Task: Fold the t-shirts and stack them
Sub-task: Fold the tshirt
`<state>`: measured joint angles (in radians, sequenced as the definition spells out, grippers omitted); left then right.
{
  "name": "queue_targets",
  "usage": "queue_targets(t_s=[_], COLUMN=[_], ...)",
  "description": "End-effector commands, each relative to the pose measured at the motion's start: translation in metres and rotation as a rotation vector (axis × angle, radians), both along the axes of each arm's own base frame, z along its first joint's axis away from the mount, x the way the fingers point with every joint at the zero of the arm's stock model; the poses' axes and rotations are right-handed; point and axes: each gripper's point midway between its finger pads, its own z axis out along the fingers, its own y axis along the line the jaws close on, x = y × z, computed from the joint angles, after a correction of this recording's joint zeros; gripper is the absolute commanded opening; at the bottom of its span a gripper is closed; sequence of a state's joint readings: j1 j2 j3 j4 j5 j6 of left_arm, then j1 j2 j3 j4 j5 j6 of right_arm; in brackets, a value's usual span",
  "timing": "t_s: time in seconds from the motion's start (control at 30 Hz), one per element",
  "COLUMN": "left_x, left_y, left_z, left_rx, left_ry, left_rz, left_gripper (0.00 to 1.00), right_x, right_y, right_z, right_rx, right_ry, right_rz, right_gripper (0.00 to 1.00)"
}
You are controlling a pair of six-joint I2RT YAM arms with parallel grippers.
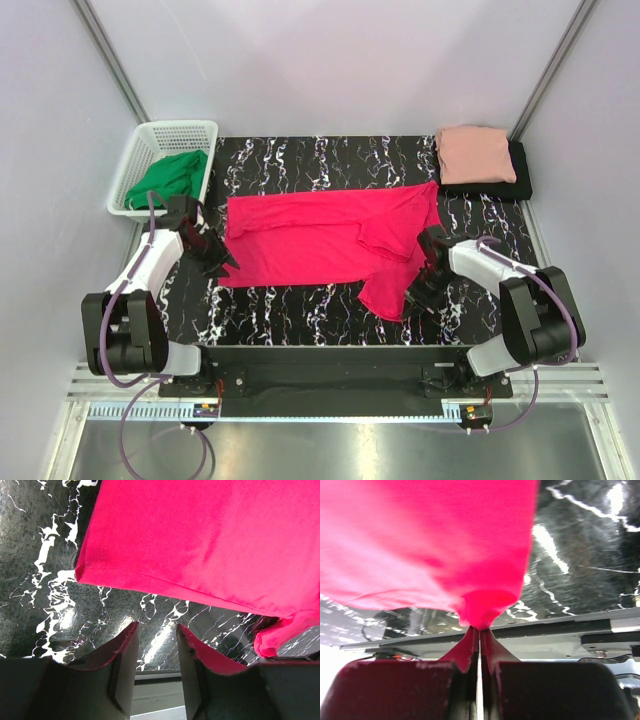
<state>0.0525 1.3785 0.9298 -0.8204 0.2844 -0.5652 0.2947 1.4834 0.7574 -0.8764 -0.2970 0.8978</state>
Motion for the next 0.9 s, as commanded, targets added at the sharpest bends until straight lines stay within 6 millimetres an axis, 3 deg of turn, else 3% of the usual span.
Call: queue_targets(t_s=[0.0, 0.47, 0.87], left_x=[0.009, -0.008, -0.014], left_y=[0.004, 0.044, 0.055], left_z=[0.006, 0.000, -0.018], left_rx=[0.016, 0.237, 0.297], left_ry=[-0.032, 0.074, 0.156], left_rz=[-0.001, 0.125, 0.146], left_gripper=[0.40, 0.43, 0.44], right_x=[0.012, 0.023, 0.026], right_y=[0.000, 0.007, 0.011], right_z=[0.015, 0.026, 0.035], right_rx=[-0.021, 0.012, 0.045], right_ry=[-0.056, -0.085, -0.100], right_rz=[-0.007, 0.018, 0.043], right_gripper=[0.00, 0.00, 0.00])
